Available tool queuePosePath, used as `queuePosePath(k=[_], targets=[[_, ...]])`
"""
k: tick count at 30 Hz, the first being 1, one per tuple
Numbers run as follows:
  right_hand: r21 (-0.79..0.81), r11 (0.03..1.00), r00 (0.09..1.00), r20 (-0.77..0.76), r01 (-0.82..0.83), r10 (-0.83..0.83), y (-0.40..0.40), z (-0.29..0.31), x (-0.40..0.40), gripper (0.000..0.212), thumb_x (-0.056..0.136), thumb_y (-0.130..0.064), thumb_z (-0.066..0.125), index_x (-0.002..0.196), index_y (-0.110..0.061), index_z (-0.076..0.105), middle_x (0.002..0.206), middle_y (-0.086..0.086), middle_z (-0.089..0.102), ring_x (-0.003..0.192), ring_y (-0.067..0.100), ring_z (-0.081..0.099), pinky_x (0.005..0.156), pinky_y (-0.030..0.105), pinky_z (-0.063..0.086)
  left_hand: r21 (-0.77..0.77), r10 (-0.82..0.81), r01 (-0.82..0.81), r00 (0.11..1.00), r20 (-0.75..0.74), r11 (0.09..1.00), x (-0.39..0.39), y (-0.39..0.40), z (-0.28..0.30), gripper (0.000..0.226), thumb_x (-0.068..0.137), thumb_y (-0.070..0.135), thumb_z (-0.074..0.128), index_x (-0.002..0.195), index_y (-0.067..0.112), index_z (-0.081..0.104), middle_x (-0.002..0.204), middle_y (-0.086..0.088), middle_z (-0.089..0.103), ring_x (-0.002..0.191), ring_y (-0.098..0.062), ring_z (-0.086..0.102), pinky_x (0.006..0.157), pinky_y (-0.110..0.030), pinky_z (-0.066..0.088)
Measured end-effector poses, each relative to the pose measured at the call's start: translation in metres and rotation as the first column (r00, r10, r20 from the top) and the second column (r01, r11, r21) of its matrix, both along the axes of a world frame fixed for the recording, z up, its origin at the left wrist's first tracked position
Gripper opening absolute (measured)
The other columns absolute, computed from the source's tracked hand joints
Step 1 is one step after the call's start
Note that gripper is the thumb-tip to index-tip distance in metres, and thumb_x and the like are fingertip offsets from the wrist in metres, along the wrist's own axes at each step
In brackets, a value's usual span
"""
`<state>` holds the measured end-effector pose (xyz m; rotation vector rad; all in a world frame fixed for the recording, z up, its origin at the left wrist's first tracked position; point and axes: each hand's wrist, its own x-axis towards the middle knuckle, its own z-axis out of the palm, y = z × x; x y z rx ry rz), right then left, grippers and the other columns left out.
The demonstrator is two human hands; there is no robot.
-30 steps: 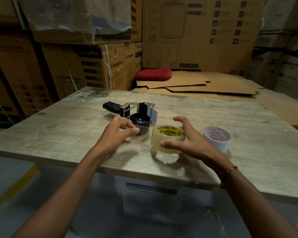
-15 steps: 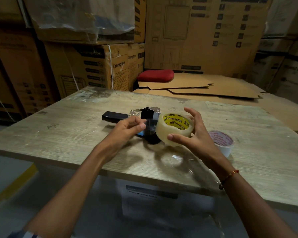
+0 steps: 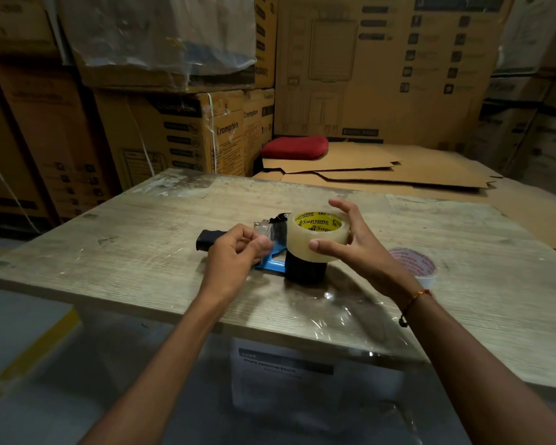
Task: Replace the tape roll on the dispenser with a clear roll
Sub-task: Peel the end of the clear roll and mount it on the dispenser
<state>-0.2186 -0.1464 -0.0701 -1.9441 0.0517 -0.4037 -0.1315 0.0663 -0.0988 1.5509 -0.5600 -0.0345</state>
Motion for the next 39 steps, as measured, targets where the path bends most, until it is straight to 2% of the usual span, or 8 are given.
queuePosePath(k=[5,9,12,17,22,28,33,39], targets=[[0.000,1.000,1.000,-0.014,-0.021,0.021,-0.001,-0.012,0.001,0.097,0.070,-0.039,0.082,0.151,-0.034,0.029,0.126,-0.021,0.048,0.116,0.003,0.057,0.086,0.013,0.053,0.012,0.005,-0.005,1.000,0.000,1.000,0.006,0.002,-0.003,0.012,0.098,0.018,0.060,0.095,0.007,0.063,0.090,-0.005,0.078,0.086,-0.015,0.076,0.072,-0.023,0.059],[-0.008,0.999,0.999,-0.032,-0.036,0.036,-0.001,-0.013,0.002,0.099,0.069,-0.043,0.085,0.151,-0.037,0.029,0.126,-0.024,0.046,0.118,0.006,0.056,0.100,0.033,0.053,0.040,0.012,-0.013,0.999,0.031,0.999,0.012,0.006,-0.006,0.013,0.099,0.019,0.058,0.096,0.007,0.062,0.088,-0.005,0.078,0.084,-0.016,0.076,0.075,-0.029,0.060],[-0.010,0.999,0.998,-0.041,-0.044,0.044,0.000,-0.012,0.001,0.098,0.068,-0.043,0.083,0.150,-0.038,0.030,0.127,-0.025,0.045,0.117,0.006,0.057,0.102,0.037,0.054,-0.024,-0.041,0.041,0.999,0.001,0.999,0.006,0.004,-0.007,0.014,0.102,0.021,0.051,0.098,0.008,0.056,0.094,-0.008,0.078,0.087,-0.020,0.076,0.074,-0.031,0.061],[-0.116,0.991,0.996,-0.064,-0.068,0.061,0.006,-0.014,-0.002,0.096,0.069,-0.046,0.082,0.150,-0.038,0.030,0.129,-0.031,0.043,0.120,-0.007,0.049,0.097,0.017,0.043,-0.182,-0.138,0.107,0.976,-0.166,0.978,-0.006,0.002,-0.010,0.019,0.107,0.027,0.039,0.103,0.010,0.047,0.103,-0.010,0.077,0.092,-0.027,0.076,0.074,-0.033,0.062],[-0.135,0.989,0.997,-0.067,-0.053,0.045,0.007,-0.020,-0.006,0.093,0.068,-0.044,0.082,0.145,-0.042,0.029,0.130,-0.031,0.042,0.121,-0.010,0.046,0.094,0.011,0.038,-0.151,-0.124,0.099,0.979,-0.164,0.983,-0.002,0.012,-0.012,0.016,0.103,0.022,0.049,0.099,0.006,0.051,0.108,-0.013,0.076,0.094,-0.030,0.076,0.081,-0.041,0.063],[-0.223,0.974,0.996,-0.092,-0.041,0.021,0.007,-0.012,-0.005,0.100,0.066,-0.049,0.082,0.150,-0.037,0.030,0.129,-0.028,0.044,0.127,0.007,0.047,0.108,0.030,0.041,-0.040,-0.083,0.082,0.996,-0.038,0.996,0.011,0.031,-0.013,0.013,0.090,0.013,0.067,0.093,0.001,0.064,0.100,-0.010,0.078,0.100,-0.023,0.074,0.089,-0.043,0.059],[-0.309,0.950,0.993,-0.120,-0.030,-0.008,0.005,-0.008,-0.006,0.107,0.059,-0.065,0.080,0.151,-0.033,0.034,0.142,-0.014,0.047,0.130,0.012,0.048,0.110,0.040,0.045,0.092,0.023,-0.037,0.989,0.146,0.995,0.016,0.032,-0.015,0.007,0.089,0.021,0.072,0.086,0.015,0.069,0.088,-0.005,0.074,0.087,-0.022,0.071,0.079,-0.045,0.060],[-0.316,0.949,0.992,-0.121,-0.016,-0.023,0.007,-0.016,-0.007,0.113,0.056,-0.071,0.076,0.153,-0.031,0.033,0.148,-0.008,0.046,0.132,0.014,0.046,0.111,0.040,0.044,0.204,0.103,-0.216,0.884,0.456,0.955,0.018,0.032,-0.015,0.009,0.090,0.018,0.071,0.082,0.016,0.067,0.083,0.005,0.064,0.076,-0.011,0.061,0.065,-0.016,0.047]])
